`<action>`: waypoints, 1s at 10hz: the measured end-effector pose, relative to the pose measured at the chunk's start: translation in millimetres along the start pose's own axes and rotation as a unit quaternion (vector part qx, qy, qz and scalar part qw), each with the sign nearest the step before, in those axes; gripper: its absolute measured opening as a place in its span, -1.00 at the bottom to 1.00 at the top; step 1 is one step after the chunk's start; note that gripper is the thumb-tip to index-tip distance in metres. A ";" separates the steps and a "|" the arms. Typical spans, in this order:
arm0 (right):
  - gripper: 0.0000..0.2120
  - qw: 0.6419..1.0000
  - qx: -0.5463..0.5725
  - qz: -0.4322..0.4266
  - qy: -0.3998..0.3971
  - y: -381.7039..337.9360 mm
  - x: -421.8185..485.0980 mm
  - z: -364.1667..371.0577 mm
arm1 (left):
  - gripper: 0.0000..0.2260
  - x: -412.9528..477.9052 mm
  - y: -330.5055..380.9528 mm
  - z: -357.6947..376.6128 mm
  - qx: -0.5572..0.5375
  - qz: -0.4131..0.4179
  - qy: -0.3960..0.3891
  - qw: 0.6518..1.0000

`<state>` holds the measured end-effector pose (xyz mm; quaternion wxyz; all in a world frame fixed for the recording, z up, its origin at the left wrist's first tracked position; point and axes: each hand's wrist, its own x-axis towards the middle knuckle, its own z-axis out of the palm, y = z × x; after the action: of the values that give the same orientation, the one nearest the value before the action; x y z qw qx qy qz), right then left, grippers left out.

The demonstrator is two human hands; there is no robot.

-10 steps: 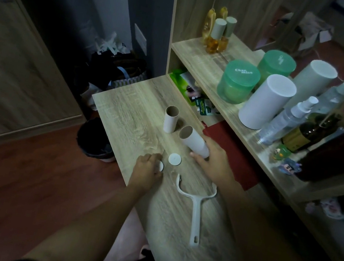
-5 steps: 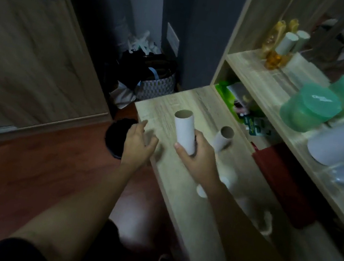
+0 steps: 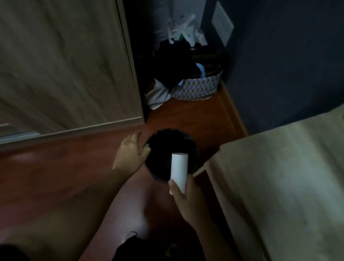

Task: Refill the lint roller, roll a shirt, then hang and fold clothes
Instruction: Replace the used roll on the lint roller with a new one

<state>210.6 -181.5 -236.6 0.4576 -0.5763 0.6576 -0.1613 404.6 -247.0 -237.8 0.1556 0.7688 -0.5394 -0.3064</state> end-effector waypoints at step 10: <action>-0.37 0.986 -0.151 0.063 -0.033 91.5 168.6 108.6 | -0.51 122.1 -119.4 145.5 0.048 -0.075 0.010 0.996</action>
<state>254.3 -274.0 -431.8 0.3958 -0.6011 0.6942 -0.0117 427.4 -302.4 -454.1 0.1010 0.8166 -0.4927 -0.2831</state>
